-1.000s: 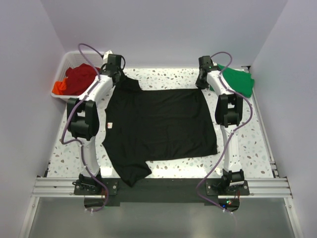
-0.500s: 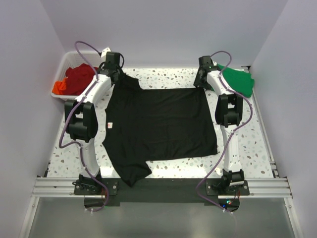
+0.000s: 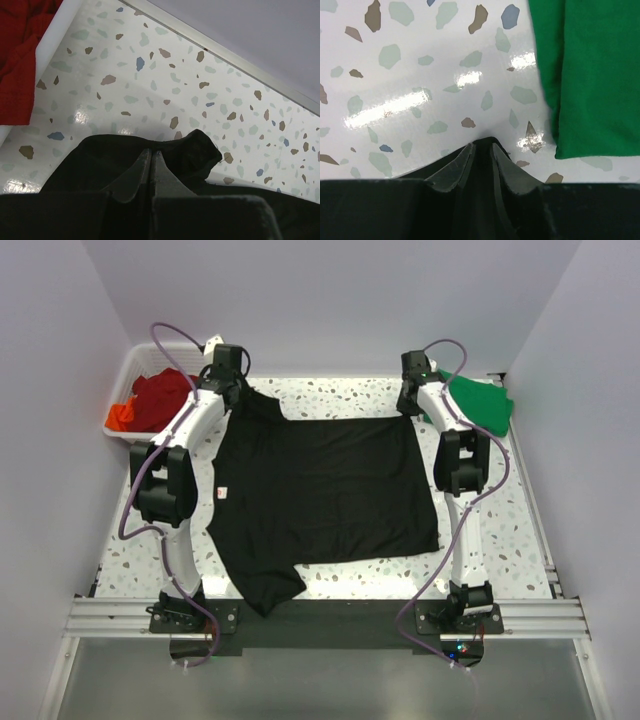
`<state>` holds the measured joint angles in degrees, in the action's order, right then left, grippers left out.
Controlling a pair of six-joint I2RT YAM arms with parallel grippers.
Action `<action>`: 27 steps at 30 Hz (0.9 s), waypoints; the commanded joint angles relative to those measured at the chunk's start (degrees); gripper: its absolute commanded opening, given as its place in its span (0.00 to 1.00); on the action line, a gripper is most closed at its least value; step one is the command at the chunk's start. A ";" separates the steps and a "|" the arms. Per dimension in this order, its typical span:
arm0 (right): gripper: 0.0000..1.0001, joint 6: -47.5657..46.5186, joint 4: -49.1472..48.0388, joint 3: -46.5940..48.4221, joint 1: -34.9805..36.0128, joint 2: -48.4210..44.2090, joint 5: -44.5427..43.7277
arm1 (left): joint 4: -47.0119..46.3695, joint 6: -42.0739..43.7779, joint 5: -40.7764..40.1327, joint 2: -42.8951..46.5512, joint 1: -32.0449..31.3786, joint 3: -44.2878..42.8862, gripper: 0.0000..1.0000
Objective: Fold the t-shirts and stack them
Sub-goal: Fold the tshirt
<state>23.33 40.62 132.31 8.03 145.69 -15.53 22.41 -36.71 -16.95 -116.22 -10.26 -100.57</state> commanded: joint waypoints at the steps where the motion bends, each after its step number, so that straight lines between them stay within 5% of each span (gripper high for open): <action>1: 0.10 -0.39 -1.68 1.72 -0.12 1.00 0.15 | 0.53 1.38 -0.72 3.64 -0.02 -0.06 0.00; 3: 0.00 -0.31 -1.69 1.46 -0.12 0.74 0.15 | 0.44 1.29 -0.80 3.72 -0.02 0.20 0.00; 27: 0.00 -0.57 -0.54 -8.82 -0.03 -14.80 -2.58 | 2.55 1.20 -2.21 9.35 -0.02 1.70 0.00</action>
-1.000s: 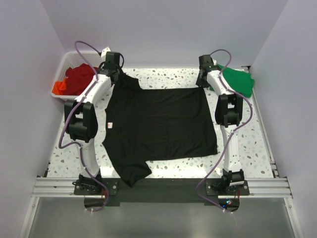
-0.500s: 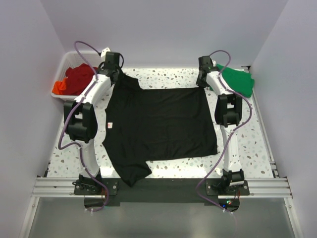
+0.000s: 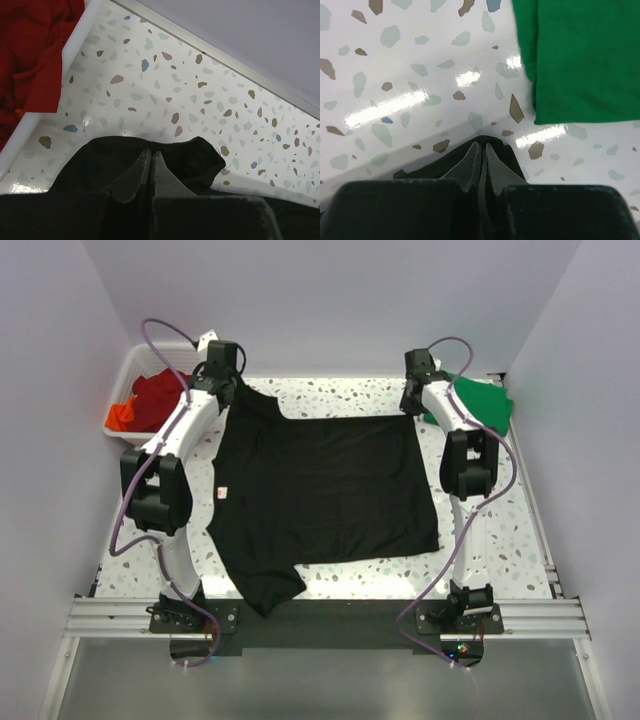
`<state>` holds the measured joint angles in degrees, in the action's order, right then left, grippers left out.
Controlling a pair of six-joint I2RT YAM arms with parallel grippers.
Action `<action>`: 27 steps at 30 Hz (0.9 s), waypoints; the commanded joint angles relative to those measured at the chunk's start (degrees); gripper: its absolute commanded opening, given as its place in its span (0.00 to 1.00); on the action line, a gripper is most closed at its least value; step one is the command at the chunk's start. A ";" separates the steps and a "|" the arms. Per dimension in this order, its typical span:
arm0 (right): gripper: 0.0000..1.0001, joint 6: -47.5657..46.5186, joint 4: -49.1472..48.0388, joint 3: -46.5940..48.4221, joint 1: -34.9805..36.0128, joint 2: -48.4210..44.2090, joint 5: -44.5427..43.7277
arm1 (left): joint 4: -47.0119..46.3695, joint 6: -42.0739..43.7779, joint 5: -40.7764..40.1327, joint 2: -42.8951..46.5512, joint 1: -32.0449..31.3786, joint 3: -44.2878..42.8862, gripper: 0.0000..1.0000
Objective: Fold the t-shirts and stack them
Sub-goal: Fold the tshirt
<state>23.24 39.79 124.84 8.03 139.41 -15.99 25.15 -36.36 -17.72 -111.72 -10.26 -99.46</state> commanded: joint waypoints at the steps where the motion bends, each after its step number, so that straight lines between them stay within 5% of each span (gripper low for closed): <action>1: 0.00 -0.48 0.64 -1.52 -0.12 -9.07 -2.20 | 0.08 0.85 -1.45 5.54 -0.02 0.76 0.00; 12: 0.00 0.66 1.87 -10.57 -0.03 -18.12 -1.94 | 3.94 -0.20 -1.09 12.39 -0.11 5.15 0.00; 27: 0.00 4.62 0.64 -29.64 -0.03 -30.07 -1.94 | 7.37 -2.57 0.75 29.97 -0.37 22.80 0.00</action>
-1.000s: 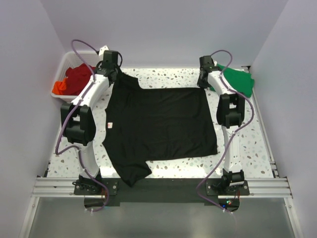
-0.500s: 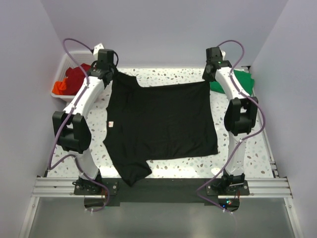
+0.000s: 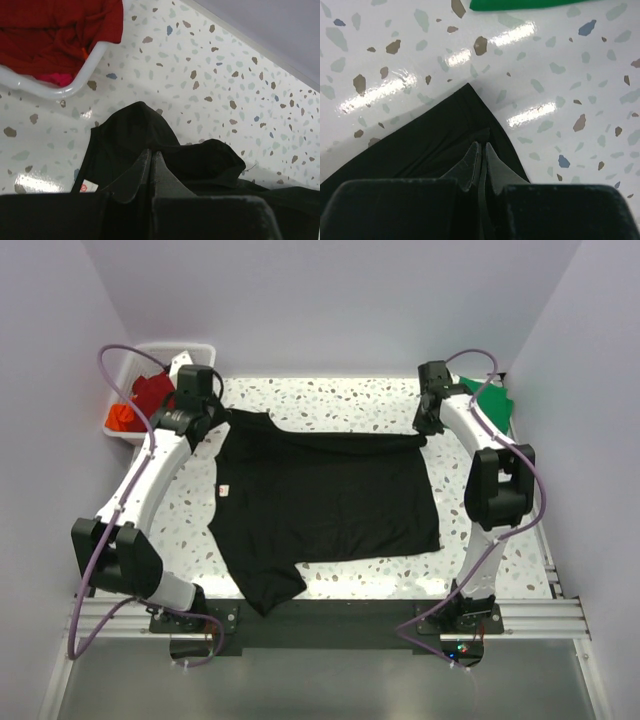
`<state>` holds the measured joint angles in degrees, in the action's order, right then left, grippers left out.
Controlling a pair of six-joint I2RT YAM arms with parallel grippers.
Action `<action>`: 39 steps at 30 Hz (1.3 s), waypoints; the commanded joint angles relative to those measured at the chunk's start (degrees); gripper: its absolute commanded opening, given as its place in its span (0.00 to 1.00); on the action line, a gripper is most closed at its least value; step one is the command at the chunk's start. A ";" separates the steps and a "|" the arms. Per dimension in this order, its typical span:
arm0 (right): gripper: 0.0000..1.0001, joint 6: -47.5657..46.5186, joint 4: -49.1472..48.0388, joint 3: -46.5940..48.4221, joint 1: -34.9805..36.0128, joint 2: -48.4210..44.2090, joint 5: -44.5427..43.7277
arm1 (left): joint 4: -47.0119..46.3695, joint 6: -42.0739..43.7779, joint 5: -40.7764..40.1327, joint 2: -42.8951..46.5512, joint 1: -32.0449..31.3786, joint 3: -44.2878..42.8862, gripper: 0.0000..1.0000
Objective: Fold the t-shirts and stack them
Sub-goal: Fold the tshirt
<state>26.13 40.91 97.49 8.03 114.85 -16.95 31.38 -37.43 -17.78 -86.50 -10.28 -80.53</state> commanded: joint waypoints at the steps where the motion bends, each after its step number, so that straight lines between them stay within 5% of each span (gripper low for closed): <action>1: 0.00 1.99 -0.56 -3.00 -0.12 -5.95 -1.07 | 1.40 -1.85 1.25 5.54 -0.44 4.85 0.00; 27: 0.00 5.07 1.72 -15.84 -0.12 -11.23 -0.45 | 12.65 -10.47 -0.59 9.42 -7.38 21.38 0.00; 39: 0.27 6.83 5.15 -20.67 0.14 -12.89 3.15 | 18.02 -16.00 -1.73 8.37 -9.23 24.19 0.00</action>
<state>31.48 43.64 78.26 8.03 104.33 -15.09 47.70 -50.43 -18.31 -78.11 -19.16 -57.32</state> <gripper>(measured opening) 0.237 0.020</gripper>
